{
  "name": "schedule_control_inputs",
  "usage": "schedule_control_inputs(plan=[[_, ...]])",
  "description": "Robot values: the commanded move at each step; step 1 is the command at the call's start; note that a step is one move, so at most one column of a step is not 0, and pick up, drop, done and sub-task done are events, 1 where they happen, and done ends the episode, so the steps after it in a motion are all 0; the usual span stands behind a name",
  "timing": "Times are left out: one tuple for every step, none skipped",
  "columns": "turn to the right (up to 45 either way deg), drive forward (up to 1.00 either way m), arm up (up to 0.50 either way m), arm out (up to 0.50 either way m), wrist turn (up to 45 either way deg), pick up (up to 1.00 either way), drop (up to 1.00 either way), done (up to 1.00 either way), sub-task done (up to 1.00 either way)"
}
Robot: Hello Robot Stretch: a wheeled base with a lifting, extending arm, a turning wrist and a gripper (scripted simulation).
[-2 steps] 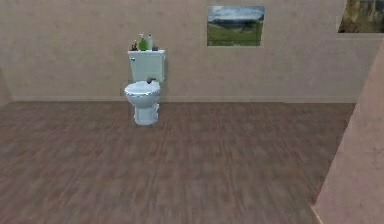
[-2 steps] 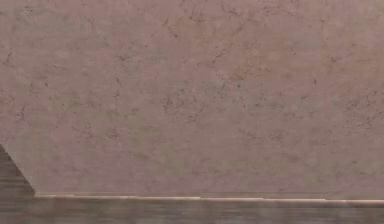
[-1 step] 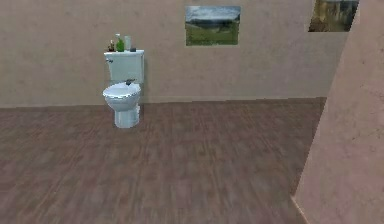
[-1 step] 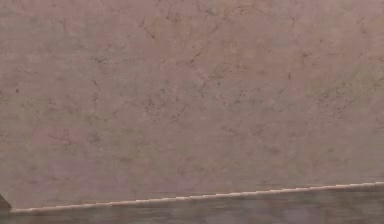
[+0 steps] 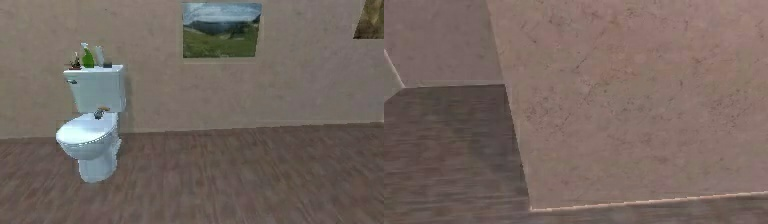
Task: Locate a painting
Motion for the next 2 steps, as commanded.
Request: schedule_control_inputs(plan=[[0.0,1.00,0.00,0.00,0.0,0.00,0.00,0.00,0.00],[6.0,0.00,0.00,0.00,0.0,0.00,0.00,0.00,0.00]])
